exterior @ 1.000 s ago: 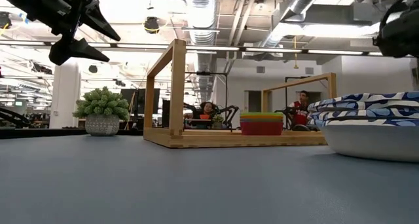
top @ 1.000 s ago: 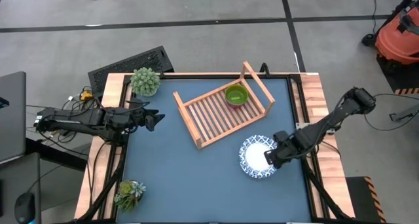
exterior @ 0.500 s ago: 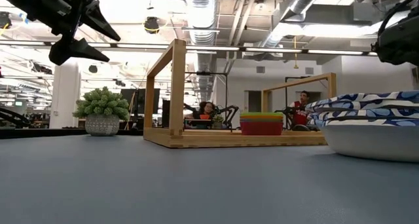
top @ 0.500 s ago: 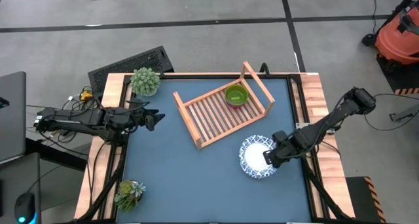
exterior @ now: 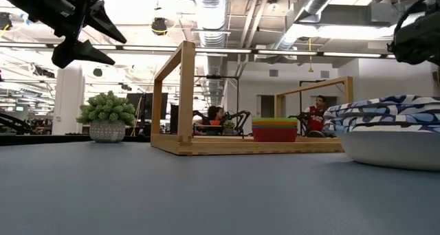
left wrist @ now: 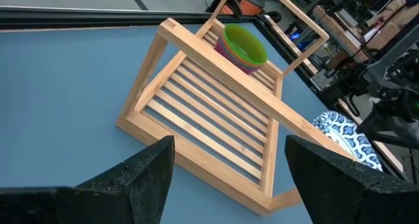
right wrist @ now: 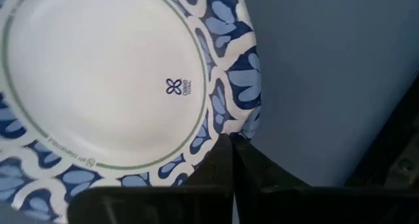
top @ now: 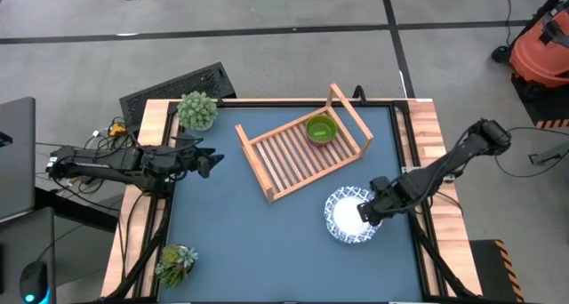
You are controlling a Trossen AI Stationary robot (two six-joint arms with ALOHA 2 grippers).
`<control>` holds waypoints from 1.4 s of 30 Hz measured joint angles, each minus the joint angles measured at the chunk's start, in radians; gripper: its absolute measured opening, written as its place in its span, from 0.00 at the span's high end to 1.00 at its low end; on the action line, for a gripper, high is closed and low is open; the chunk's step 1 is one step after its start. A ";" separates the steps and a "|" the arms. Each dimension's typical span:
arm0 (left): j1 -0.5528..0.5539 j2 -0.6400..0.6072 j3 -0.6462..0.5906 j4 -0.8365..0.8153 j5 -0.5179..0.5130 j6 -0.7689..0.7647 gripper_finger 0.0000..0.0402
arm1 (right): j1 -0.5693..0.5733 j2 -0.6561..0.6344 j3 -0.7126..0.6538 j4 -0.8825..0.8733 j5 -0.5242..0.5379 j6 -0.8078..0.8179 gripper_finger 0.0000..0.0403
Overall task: Place and stack bowls onto a shelf
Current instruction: Put the blue patterned bowl on the shelf
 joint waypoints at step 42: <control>0.000 0.000 0.000 0.000 -0.004 0.008 0.32 | -0.815 0.284 0.380 0.445 0.016 -0.975 0.95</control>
